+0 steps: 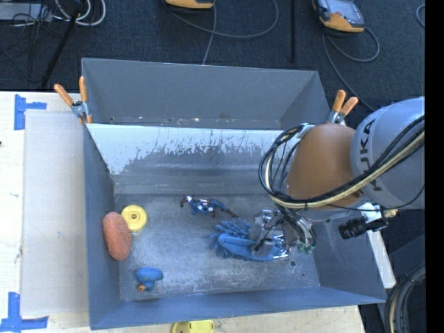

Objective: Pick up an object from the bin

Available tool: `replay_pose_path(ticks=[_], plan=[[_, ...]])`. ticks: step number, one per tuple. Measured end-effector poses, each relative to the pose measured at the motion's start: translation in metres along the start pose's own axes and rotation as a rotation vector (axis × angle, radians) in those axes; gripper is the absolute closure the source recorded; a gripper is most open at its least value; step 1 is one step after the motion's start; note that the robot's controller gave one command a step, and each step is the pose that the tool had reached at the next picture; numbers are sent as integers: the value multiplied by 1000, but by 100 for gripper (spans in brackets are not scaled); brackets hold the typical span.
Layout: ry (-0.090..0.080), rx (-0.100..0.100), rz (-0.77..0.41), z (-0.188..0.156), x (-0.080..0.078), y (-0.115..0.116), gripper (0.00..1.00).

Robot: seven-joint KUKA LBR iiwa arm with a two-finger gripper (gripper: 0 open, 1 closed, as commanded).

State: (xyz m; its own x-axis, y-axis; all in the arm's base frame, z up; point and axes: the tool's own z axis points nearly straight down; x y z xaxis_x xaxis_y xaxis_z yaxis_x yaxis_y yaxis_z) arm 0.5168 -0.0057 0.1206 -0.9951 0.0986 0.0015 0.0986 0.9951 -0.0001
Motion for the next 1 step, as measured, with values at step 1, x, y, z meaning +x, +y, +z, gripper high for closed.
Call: replay_pose_path(ticks=[1], plan=[[-5,0,-29,-161,10,-23,100]])
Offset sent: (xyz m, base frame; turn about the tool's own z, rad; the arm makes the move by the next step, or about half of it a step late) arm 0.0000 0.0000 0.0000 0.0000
